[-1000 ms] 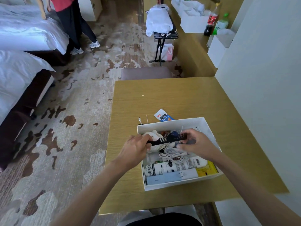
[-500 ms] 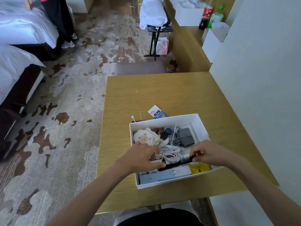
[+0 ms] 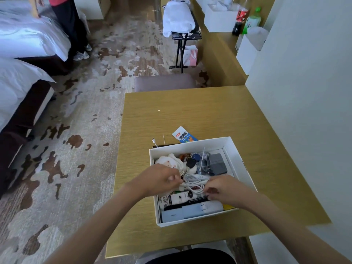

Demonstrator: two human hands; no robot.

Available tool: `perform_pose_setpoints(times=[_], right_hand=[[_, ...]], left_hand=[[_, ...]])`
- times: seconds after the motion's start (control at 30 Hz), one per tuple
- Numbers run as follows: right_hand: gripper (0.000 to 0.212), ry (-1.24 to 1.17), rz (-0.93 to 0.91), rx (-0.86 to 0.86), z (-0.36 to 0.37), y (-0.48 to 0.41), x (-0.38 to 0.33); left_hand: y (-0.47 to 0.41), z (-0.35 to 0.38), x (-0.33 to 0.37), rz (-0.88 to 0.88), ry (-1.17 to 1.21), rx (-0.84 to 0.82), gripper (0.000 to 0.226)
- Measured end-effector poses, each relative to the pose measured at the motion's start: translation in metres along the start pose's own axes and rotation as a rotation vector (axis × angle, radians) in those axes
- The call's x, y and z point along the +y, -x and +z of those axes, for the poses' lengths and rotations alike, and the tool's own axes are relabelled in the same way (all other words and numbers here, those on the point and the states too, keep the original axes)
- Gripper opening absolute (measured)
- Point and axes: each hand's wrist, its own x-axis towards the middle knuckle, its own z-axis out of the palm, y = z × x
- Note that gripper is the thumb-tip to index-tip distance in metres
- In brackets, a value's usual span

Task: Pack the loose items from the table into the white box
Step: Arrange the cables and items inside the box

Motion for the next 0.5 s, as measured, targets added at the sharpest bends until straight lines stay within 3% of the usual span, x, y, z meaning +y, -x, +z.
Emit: perform_pose_setpoints(times=[0.13,0.33,0.43,0.5], right_hand=[[0.010,-0.142,0.071,0.142,-0.030,0.002,0.013],[0.025,-0.344,0.079,0.477,-0.084,-0.028,0.030],[0.024,-0.368,0.081,0.453,-0.101,-0.059,0.040],[0.023,-0.363,0.095,0.402,-0.106,-0.080,0.045]], left_hand=[[0.002,-0.014,-0.015,-0.090,0.249,0.213,0.026],[-0.023,-0.035,-0.054,-0.190,0.308,0.574,0.011],[-0.046,-0.040,-0.079,-0.310,0.266,0.584,0.008],[-0.061,-0.038,-0.095,-0.373,0.226,0.493,0.012]])
